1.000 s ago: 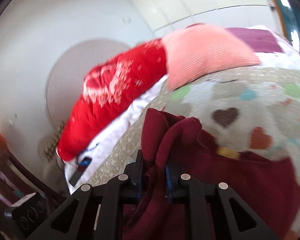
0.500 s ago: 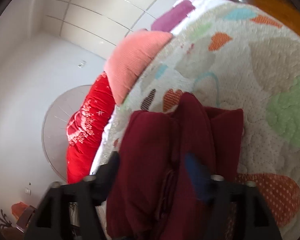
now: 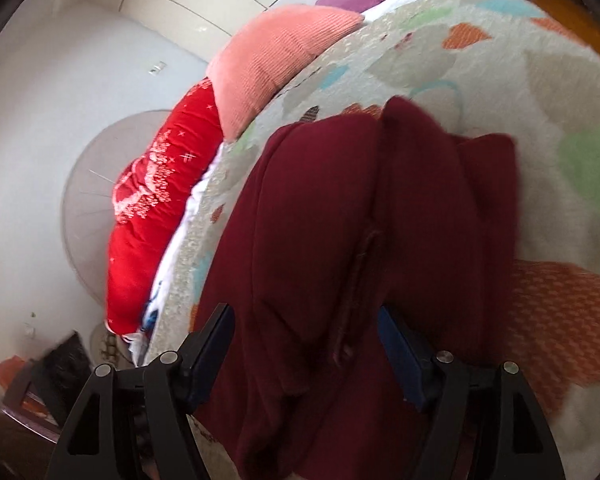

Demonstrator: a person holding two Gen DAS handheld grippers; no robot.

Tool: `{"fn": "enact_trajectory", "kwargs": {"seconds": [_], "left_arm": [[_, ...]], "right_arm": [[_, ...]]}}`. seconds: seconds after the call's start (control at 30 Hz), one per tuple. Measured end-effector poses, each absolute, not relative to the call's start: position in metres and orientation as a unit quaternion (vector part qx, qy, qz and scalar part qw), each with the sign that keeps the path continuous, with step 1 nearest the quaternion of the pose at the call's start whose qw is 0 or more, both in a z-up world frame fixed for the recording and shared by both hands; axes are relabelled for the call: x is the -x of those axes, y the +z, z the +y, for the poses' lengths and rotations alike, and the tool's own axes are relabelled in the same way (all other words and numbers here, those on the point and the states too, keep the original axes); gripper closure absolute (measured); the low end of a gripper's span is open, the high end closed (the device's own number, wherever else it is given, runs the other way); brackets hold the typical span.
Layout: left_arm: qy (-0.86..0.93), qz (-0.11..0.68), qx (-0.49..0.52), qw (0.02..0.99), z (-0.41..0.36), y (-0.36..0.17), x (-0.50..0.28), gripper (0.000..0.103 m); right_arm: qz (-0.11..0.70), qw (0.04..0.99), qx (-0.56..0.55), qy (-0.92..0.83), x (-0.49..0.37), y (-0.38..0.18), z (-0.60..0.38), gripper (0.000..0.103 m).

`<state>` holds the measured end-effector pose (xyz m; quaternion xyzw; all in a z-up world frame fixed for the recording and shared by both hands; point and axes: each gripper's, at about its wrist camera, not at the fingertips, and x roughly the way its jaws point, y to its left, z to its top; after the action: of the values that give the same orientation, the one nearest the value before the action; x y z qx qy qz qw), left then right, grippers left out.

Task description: Fold small clothes

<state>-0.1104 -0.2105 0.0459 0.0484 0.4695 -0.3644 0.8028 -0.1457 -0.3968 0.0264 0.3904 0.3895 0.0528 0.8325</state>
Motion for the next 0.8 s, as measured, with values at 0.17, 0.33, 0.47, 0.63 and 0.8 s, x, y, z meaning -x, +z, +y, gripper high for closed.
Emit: {"fn": "enact_trajectory", "kwargs": {"seconds": [0.17, 0.33, 0.47, 0.63, 0.8], "left_arm": [[-0.364, 0.466, -0.050, 0.804, -0.202, 0.059, 0.126, 0.048], [-0.378, 0.430, -0.041, 0.819, -0.202, 0.089, 0.133, 0.048], [-0.382, 0.432, -0.047, 0.816, -0.219, 0.085, 0.132, 0.048], [-0.379, 0.456, -0.085, 0.801, -0.242, 0.066, 0.131, 0.048], [-0.361, 0.418, -0.092, 0.829, -0.244, 0.086, 0.121, 0.048]], "right_arm": [[0.370, 0.849, -0.373, 0.053, 0.131, 0.017, -0.388, 0.066], [0.323, 0.894, -0.308, 0.038, 0.155, 0.068, -0.388, 0.080], [0.356, 0.911, -0.207, -0.016, 0.159, 0.091, -0.391, 0.080], [0.430, 0.880, -0.195, -0.060, 0.143, 0.049, -0.412, 0.077], [0.370, 0.900, -0.211, -0.088, 0.170, 0.085, -0.425, 0.059]]}}
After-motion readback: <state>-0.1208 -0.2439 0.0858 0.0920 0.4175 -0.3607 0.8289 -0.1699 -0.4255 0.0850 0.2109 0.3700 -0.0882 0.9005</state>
